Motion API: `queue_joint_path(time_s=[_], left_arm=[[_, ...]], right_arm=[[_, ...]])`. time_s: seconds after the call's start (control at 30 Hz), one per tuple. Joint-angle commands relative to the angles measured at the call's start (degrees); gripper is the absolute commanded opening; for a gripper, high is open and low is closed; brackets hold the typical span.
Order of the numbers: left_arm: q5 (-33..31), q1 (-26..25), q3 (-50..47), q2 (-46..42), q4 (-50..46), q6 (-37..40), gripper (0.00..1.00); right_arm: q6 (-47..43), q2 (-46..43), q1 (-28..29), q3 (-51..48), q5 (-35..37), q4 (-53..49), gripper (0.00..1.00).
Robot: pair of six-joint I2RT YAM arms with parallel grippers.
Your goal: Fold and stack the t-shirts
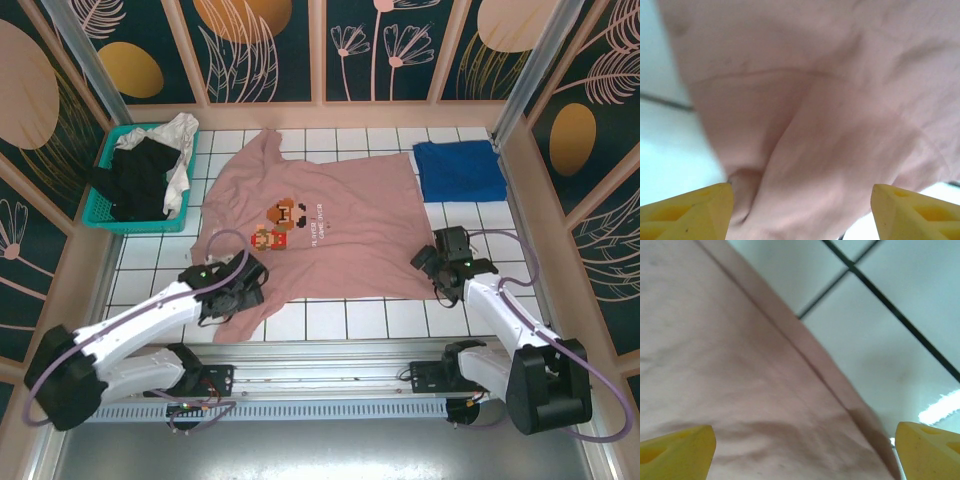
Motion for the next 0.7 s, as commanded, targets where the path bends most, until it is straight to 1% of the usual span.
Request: queue_joint_path(time_s=[0.0,0.03,0.1,0.13,0.17,0.2,0.23,0.33,0.4,0.53,0.57,0.67], left_arm=[[-1.4,-4.6,-0.1,-3.1,-16.2,-14.7,0.68],[-0.7,-5.9,-0.3,-2.8,-17.9,-16.0,0.67],[0.6,-9.6,-0.5,-1.3,-20.6,-18.7,0.61],[1.1,-10.9,-0.5,-0.7,-21.3,-19.4,0.57],[1.9,-12.2,-0.9,-0.3,-21.9,-20.2,0.49],[3.0,-13.0,-1.9,-0.2,-22.0,-20.3,0.48],[3.9,-13.3,-3.2,-0.4,-22.1,-20.6,0.49],[6.2,-13.5,-7.7,-2.4,-18.1,-21.0,0.46],[6.3,-13.4,-9.4,-2.9,-16.2,-21.7,0.47],[3.7,-13.5,-11.8,-2.4,-8.8,-22.3,0.50],[2.6,-13.5,-12.0,-2.0,-7.2,-22.5,0.54],[0.6,-13.4,-12.9,-0.7,-3.5,-23.2,0.50]], right_arm=[[6.7,-1.7,-0.3,-0.2,5.0,-5.7,0.92],[6.9,-1.9,-0.3,-0.4,4.9,-5.3,0.92],[7.6,-2.0,-0.3,-1.5,2.8,-3.2,0.91],[7.6,-1.8,-0.2,-2.0,1.7,-2.0,0.91],[8.0,-1.5,-0.2,-2.6,0.6,-1.1,0.91],[8.2,-1.1,-0.2,-3.0,-0.1,-0.4,0.91],[8.0,-0.8,-0.2,-3.3,-0.8,0.4,0.91],[7.3,-0.1,-0.2,-3.9,-1.3,1.9,0.90],[7.0,0.0,-0.2,-4.4,-1.4,3.0,0.90],[5.3,0.7,-0.2,-4.6,-1.8,4.5,0.90],[5.0,1.1,-0.2,-4.4,-1.8,4.3,0.90],[4.4,1.1,-0.1,-4.5,-1.4,3.9,0.89]])
